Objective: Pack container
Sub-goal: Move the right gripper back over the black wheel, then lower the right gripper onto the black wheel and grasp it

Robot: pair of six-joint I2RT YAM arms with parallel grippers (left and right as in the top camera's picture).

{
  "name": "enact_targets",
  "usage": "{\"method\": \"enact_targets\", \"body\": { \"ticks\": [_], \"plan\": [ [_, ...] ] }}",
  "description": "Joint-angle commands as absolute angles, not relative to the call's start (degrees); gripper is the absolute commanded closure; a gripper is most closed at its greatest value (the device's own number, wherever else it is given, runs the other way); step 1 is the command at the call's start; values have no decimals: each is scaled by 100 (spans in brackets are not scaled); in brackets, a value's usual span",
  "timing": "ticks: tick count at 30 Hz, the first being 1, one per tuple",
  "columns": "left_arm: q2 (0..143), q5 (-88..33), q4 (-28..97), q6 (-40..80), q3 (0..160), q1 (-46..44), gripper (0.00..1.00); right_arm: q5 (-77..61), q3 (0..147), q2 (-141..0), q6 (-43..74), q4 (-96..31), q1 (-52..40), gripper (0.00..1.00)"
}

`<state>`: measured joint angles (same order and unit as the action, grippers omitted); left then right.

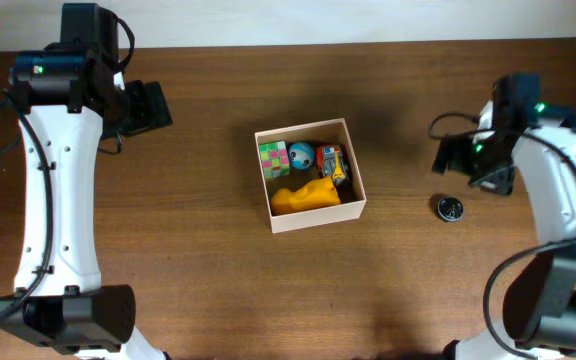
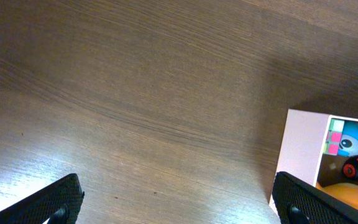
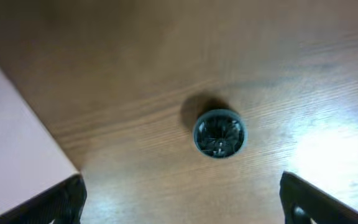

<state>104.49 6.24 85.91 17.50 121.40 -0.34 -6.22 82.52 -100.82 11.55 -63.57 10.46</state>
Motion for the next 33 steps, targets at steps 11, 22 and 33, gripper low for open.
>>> {"method": "enact_targets", "body": {
  "ticks": [11,22,33],
  "plan": [
    [10447,602,8580,1662,12223,-25,1,-440,6547,-10158,1411,-4678,1063,8],
    [10447,602,8580,1662,12223,-25,1,27,6311,-10165,1428,-4362,1057,9],
    [10447,602,8580,1662,12223,-25,1,-19,6224,-10414,1450,-4189,1057,9]
  ]
}}
